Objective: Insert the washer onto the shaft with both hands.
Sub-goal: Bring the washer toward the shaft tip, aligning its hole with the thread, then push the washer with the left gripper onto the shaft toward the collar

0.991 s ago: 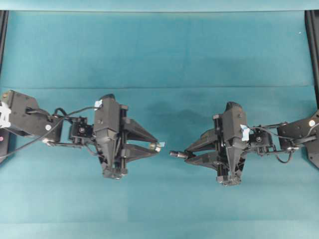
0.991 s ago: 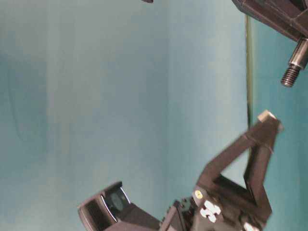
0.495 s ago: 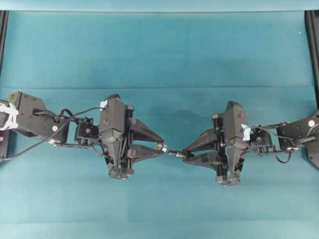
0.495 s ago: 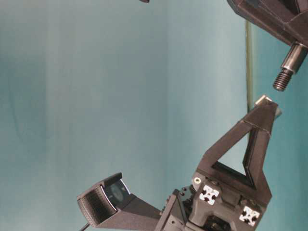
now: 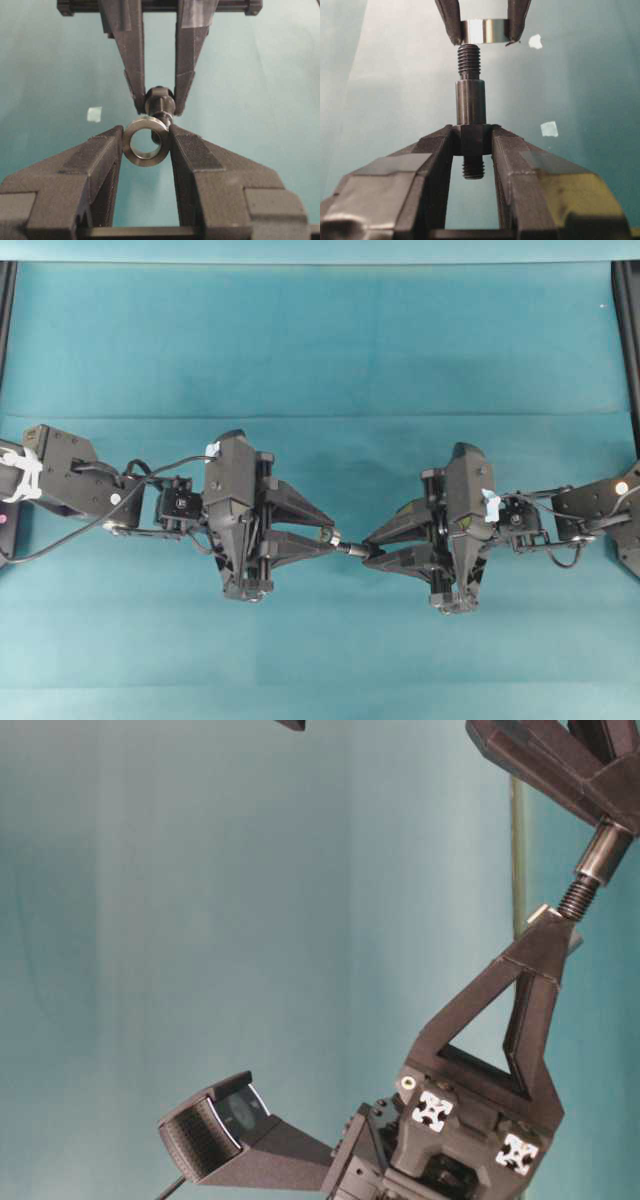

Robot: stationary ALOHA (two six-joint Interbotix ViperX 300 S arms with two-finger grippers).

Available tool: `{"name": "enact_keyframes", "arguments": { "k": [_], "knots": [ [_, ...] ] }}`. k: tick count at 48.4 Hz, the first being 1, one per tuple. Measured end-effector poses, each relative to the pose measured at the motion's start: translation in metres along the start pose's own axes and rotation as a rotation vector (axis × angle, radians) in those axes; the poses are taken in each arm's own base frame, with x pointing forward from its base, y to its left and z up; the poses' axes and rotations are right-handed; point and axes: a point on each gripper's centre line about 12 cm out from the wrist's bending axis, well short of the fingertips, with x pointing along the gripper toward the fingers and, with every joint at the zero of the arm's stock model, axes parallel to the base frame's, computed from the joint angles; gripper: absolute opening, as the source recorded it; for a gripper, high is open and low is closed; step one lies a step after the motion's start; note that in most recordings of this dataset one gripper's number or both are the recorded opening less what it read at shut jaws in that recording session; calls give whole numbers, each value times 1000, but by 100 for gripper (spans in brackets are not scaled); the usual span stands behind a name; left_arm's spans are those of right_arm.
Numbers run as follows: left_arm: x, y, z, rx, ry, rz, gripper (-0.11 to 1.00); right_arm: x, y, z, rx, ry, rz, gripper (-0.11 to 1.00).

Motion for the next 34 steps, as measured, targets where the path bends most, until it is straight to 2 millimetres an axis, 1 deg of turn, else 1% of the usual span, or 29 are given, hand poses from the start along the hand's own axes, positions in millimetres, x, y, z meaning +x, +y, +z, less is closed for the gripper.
{"name": "enact_keyframes", "arguments": {
  "k": [24,34],
  "knots": [
    [0,-5,1,-1,-15,-13,34,0,2,1,1,-16,6,0],
    [0,-8,1,-20,-24,-23,34,0,0,5,6,-43,4,0]
  ]
}}
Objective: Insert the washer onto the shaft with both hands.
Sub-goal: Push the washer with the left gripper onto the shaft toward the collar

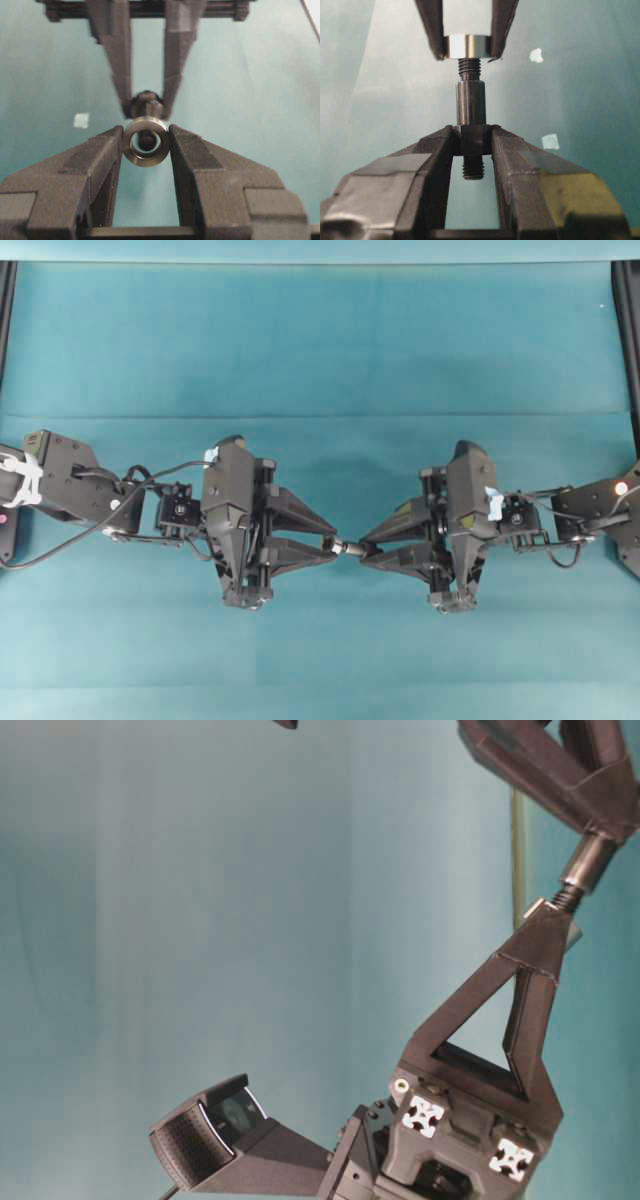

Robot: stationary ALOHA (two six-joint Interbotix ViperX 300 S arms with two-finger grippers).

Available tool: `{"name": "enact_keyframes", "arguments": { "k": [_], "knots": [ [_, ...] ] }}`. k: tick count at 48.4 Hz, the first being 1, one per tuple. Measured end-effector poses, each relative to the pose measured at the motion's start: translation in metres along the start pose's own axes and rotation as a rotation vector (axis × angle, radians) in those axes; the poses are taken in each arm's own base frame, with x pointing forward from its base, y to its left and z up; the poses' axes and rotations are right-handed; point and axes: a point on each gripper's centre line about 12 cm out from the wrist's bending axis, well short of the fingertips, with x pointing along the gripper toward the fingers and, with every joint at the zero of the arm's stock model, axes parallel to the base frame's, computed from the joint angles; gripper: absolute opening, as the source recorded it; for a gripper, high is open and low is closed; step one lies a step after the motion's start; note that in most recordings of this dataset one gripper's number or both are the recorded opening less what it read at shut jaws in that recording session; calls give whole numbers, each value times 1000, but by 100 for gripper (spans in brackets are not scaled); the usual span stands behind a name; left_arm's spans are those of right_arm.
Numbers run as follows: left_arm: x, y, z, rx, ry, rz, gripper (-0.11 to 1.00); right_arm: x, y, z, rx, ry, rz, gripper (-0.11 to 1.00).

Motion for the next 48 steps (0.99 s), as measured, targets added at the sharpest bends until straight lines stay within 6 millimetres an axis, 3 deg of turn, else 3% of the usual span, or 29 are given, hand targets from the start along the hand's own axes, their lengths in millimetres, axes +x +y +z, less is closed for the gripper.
{"name": "enact_keyframes", "arguments": {
  "k": [48],
  "knots": [
    [10,-1,-5,0,10,-3,34,0,2,2,-1,-25,9,0]
  ]
}}
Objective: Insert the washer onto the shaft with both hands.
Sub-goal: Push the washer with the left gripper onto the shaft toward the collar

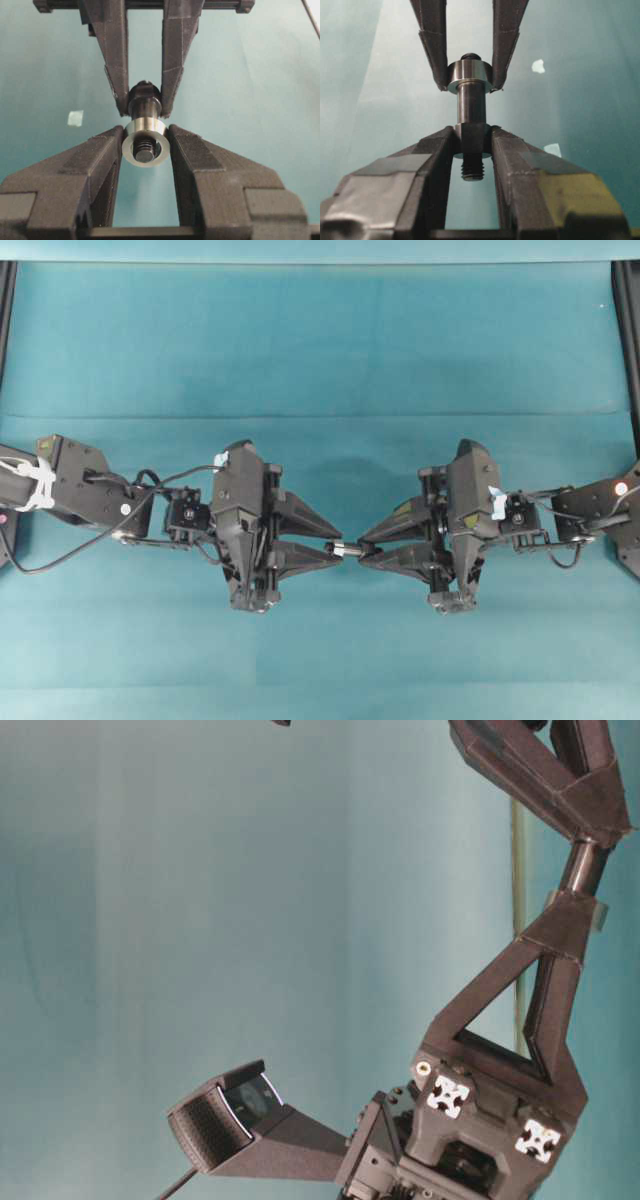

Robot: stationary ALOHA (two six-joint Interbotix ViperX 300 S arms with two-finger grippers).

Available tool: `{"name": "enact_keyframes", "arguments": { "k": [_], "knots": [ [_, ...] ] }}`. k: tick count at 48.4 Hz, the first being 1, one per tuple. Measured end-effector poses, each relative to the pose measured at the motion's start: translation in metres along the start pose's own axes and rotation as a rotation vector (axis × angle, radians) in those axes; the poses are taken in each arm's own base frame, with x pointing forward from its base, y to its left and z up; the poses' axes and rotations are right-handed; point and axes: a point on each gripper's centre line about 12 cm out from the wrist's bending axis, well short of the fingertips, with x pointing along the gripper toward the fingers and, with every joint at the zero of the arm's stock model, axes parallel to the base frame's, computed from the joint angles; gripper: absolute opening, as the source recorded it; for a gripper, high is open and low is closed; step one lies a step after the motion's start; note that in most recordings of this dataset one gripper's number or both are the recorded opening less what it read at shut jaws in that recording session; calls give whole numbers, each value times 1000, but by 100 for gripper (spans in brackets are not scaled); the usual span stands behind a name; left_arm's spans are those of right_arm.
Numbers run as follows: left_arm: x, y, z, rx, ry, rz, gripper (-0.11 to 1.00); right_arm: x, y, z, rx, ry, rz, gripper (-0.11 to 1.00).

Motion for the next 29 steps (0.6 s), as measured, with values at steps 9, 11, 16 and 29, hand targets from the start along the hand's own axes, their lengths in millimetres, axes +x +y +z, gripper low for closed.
{"name": "enact_keyframes", "arguments": {
  "k": [9,11,16,29],
  "knots": [
    [2,0,-1,0,9,2,34,0,0,-1,1,3,-1,0],
    [3,0,-1,2,13,4,34,0,0,-1,0,1,0,0],
    [7,1,2,4,17,6,34,0,0,1,1,-2,-1,0],
    [13,-1,5,13,34,8,34,1,0,1,1,-3,-1,0]
  ]
}}
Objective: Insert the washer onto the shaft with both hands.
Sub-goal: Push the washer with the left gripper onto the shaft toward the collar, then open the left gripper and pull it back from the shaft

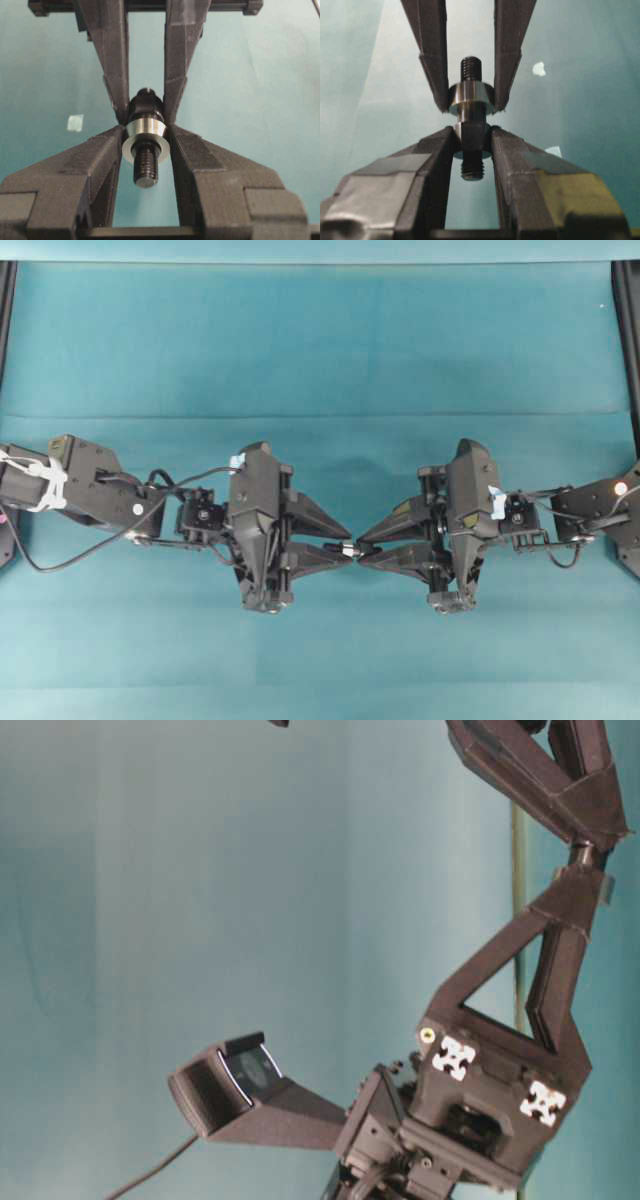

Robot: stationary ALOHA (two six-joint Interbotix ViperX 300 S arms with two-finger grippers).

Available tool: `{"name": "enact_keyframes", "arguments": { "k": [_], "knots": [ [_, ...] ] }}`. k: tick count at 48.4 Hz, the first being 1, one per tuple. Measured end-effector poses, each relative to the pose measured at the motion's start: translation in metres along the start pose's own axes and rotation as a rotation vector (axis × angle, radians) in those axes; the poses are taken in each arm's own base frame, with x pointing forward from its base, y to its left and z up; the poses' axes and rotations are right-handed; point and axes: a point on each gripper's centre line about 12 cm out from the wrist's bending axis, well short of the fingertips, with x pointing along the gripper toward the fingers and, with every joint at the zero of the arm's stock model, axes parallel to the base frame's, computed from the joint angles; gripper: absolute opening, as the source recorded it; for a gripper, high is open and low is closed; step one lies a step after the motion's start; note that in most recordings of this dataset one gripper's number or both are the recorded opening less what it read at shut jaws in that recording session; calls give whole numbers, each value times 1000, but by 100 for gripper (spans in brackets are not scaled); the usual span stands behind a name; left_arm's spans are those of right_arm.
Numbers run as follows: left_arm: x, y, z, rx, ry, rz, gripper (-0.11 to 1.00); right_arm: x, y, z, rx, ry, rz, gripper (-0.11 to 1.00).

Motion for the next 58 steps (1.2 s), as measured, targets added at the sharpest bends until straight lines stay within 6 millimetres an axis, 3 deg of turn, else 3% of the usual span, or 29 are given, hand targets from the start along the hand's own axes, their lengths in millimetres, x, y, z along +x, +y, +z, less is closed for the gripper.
{"name": "enact_keyframes", "arguments": {
  "k": [50,51,58],
  "knots": [
    [8,2,1,13,88,22,35,0,-1,-1,1,8,-5,0],
    [8,2,1,15,91,23,37,0,-1,-1,1,10,-5,0],
    [7,1,0,21,100,23,81,0,-2,-1,2,10,-8,0]
  ]
}}
